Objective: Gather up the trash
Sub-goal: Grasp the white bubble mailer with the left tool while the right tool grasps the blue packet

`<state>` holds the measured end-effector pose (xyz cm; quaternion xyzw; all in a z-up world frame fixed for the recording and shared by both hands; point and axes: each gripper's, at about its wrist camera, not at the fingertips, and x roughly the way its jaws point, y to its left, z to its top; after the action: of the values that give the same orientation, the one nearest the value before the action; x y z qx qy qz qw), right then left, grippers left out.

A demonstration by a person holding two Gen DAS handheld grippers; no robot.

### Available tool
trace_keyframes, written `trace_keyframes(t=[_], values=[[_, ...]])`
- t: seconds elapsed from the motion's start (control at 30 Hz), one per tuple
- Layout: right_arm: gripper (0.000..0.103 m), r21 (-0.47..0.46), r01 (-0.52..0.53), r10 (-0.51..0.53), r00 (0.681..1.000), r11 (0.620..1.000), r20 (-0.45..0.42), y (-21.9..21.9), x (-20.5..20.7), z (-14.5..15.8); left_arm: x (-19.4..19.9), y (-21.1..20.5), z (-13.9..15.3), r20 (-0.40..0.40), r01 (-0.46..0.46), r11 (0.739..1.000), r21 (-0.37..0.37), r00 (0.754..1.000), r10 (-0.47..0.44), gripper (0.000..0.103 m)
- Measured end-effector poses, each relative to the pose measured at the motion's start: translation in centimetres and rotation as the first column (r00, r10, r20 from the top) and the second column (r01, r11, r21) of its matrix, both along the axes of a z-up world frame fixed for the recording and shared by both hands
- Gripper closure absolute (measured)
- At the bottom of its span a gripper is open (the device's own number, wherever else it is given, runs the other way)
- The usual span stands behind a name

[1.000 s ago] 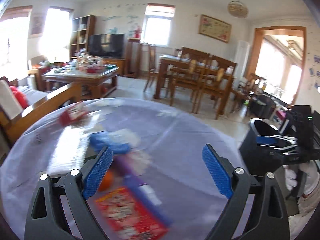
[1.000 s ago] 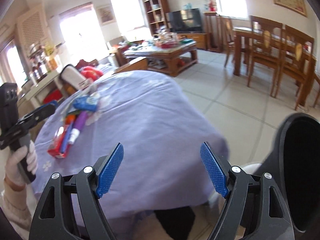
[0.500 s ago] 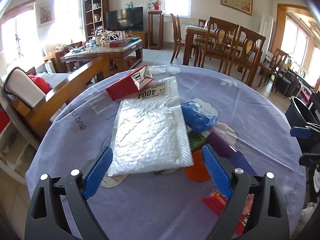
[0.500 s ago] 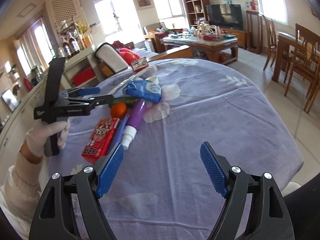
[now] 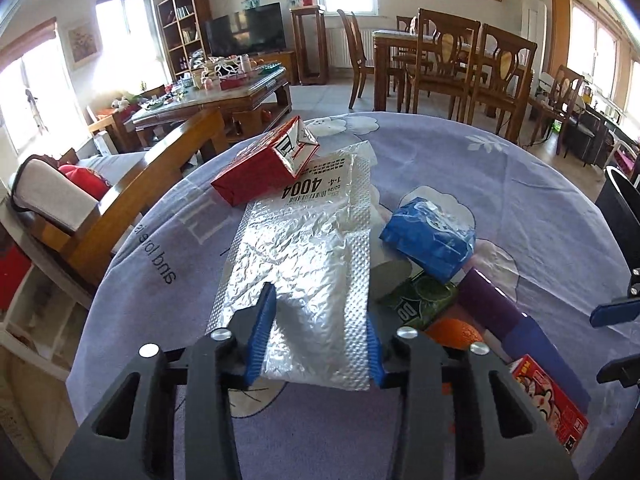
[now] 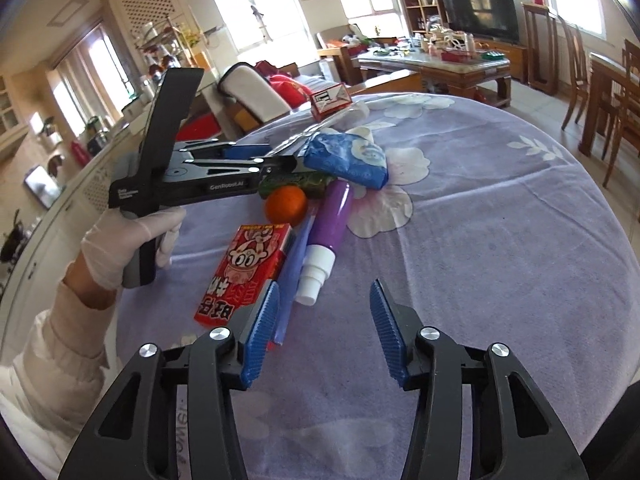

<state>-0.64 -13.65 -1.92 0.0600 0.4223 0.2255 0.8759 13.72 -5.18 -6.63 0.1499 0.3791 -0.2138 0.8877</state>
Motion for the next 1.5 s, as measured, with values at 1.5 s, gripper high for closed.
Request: trace_keyframes(t=[1.5], values=[[0.088,-0.130,-0.128,0.116,0.989,0.983,-0.096,5.8,1.7,-1.8,-6.3,7.3,4.4,0.082,0.034,0.937,-0.348,0.997,-0.005,0.096]])
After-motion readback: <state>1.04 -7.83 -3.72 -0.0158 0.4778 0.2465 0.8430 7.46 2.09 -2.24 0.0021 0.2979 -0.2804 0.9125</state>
